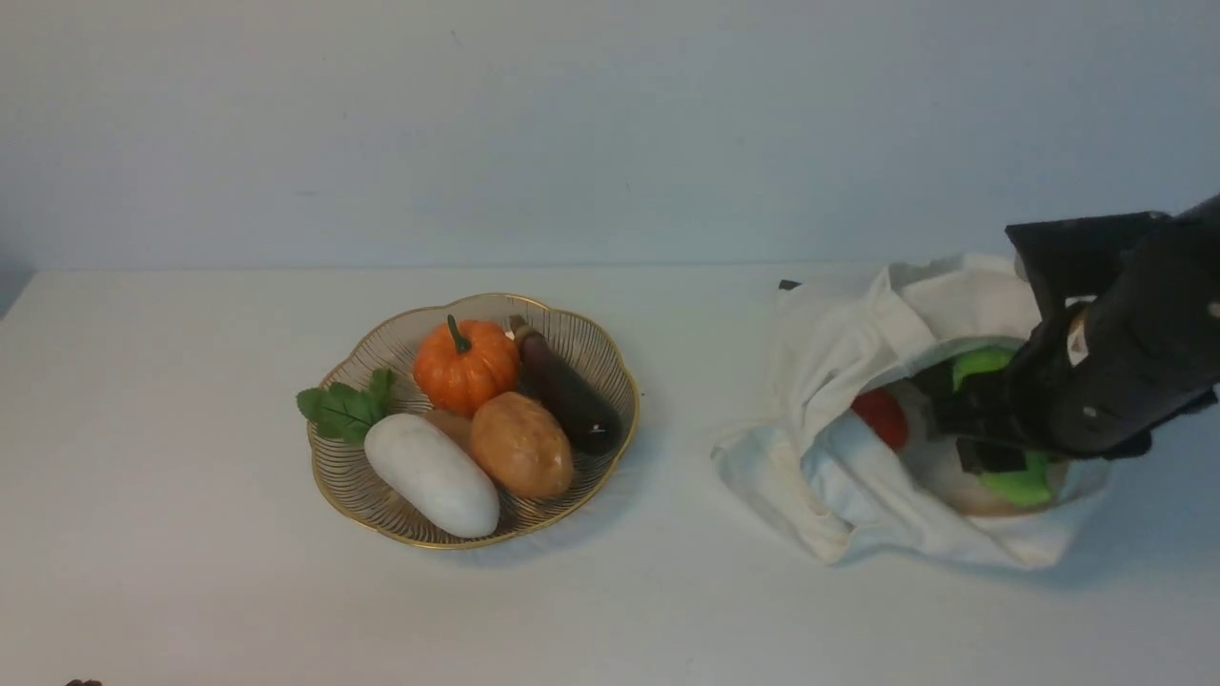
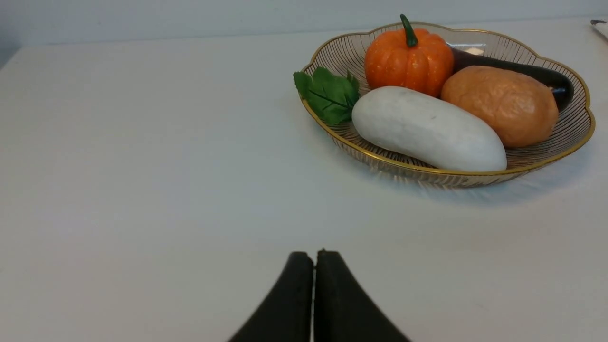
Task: Take vegetables from cloth bag on white table place on plate.
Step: 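Take the green vegetable out of the bag and place it on the plate with the right gripper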
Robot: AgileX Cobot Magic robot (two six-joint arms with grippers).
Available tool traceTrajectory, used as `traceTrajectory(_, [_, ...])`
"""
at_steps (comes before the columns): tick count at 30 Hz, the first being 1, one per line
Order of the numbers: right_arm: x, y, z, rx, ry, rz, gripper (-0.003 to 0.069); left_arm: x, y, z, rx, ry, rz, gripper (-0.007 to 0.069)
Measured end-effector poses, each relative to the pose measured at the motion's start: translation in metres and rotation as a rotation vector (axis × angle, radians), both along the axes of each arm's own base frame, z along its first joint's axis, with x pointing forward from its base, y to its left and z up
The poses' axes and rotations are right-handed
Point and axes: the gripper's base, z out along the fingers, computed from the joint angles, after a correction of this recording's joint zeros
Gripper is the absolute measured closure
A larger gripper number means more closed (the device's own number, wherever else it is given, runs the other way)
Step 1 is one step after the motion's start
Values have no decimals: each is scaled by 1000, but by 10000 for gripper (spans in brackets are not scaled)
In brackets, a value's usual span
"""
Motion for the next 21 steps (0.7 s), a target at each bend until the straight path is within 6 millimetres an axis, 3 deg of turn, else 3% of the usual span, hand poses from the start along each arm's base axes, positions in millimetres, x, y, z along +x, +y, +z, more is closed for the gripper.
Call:
traceTrajectory(6, [-24, 7, 23, 134, 47, 88, 282, 0, 0, 0, 0, 0, 0, 633])
traceTrajectory(11, [-46, 23, 54, 364, -4, 223, 282, 0, 0, 0, 0, 0, 0, 633])
traceTrajectory(18, [-41, 50, 72, 500, -72, 425, 282, 0, 0, 0, 0, 0, 0, 633])
traceTrajectory(20, [-34, 78, 83, 514, -95, 531, 282, 0, 0, 0, 0, 0, 0, 633])
traceTrajectory(21, [-34, 78, 83, 513, -94, 533, 282, 0, 0, 0, 0, 0, 0, 633])
